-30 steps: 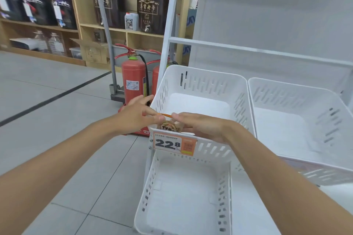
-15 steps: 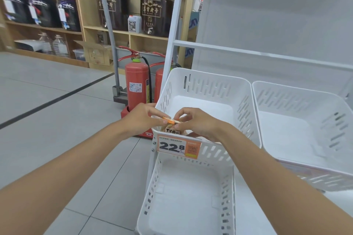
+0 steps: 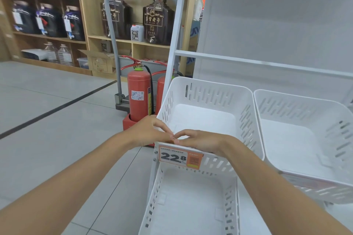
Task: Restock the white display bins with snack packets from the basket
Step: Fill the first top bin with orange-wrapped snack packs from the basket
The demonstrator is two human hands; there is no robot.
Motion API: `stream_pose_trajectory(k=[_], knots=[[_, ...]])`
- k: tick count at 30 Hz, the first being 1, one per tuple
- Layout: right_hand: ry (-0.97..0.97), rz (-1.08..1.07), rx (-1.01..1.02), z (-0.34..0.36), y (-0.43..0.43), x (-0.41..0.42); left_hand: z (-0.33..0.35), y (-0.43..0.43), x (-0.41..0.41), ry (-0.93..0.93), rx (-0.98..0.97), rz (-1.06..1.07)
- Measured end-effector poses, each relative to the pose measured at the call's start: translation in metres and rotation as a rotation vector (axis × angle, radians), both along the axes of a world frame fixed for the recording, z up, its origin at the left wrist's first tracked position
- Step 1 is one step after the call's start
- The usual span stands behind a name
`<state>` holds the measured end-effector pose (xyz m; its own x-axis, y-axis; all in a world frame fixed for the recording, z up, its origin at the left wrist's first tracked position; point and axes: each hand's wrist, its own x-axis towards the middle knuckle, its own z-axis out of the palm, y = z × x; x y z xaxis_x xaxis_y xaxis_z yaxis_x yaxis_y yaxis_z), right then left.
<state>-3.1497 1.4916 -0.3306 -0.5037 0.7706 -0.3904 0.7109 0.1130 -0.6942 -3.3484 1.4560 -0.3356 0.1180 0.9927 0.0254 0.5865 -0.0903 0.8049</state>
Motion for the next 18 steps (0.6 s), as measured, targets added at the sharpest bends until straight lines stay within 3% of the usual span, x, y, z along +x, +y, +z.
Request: stream_pose_trajectory(k=[3, 6, 11, 15, 18], knots=[[-0.024, 0.011, -0.017, -0.002, 0.004, -0.003, -0.001, -0.003, 0.0, 0.038, 0.019, 0.001], [0.078, -0.071, 0.03, 0.002, 0.002, -0.002, -0.001, -0.006, 0.002, -0.042, 0.037, 0.061], [0.206, -0.227, 0.371, 0.02, -0.031, 0.02, 0.01, -0.028, 0.016, 0.013, 0.25, 0.262], [0.325, -0.289, 0.542, 0.026, -0.101, 0.047, 0.019, -0.082, 0.058, 0.022, 0.265, 0.191], [0.251, -0.265, 0.519, 0.011, -0.162, 0.076, 0.004, -0.134, 0.092, -0.024, 0.199, 0.111]])
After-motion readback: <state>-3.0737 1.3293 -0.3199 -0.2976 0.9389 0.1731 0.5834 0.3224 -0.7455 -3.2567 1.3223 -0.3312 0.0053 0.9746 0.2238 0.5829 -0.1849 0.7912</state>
